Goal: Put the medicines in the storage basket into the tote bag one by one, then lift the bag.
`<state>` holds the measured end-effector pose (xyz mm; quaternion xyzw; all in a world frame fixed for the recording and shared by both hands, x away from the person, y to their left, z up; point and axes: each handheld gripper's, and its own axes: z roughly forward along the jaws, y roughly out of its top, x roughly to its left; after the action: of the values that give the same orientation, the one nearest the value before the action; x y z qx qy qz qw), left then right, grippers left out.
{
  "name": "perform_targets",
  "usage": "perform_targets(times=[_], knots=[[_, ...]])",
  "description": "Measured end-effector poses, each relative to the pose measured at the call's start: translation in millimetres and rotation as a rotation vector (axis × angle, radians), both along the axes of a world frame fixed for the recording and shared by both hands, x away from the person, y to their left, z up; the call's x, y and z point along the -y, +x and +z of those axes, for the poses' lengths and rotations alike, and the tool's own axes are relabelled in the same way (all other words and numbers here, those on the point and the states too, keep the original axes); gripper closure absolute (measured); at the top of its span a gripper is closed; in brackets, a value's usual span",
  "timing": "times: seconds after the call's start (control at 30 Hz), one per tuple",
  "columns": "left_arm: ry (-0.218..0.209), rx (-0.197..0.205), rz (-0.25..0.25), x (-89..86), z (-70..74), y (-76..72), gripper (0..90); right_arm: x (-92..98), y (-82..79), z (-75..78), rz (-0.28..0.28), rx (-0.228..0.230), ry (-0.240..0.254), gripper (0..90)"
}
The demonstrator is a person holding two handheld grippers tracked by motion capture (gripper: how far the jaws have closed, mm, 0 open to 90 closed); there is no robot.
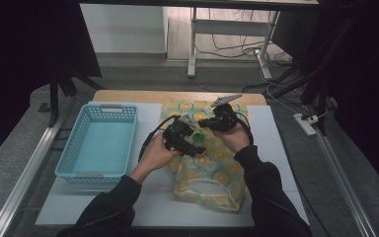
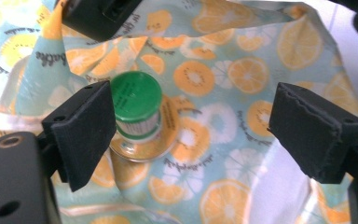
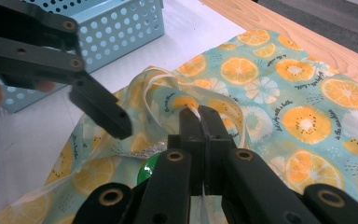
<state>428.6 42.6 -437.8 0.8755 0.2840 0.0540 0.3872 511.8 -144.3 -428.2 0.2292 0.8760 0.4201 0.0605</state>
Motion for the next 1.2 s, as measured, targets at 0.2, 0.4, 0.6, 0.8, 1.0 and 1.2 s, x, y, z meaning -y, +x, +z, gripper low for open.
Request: perform_targets(times=[0.2,0.4,0.6,0.8,1.0,1.2], knots=[[-0.023,-0.009,-0.018,-3.7,2.2,-11.0,6.1,1.4,0.2,-0.9,-0.001,-0.002,0.000,90.0],[-0.042,-0.014,-0.055,-5.5,0.8,-23.5,3.0,1.5,-0.6,-1.6,0.000,0.000,-0.001,90.0],[-0.040,-0.019,-0.090,-6.2,-3.3,-34.0,2.2,2.1,-1.8,-1.7,-0.001,-0.004,0.002,90.0],[-0.061,-0.015,-0.084,-9.0,-8.1,-44.7,0.1,2.1,-3.0,-1.7,0.003,-0.004,0.004,90.0],[-0.053,-0.016,-0.068,-12.0,-11.3,-52.9,0.0,2.4,-4.1,-0.7,0.005,-0.001,0.005,90.0],[-0.044,-0.008,-0.068,-12.4,-16.2,-60.6,0.7,1.8,-5.1,-1.0,0.007,-0.003,0.003,90.0]])
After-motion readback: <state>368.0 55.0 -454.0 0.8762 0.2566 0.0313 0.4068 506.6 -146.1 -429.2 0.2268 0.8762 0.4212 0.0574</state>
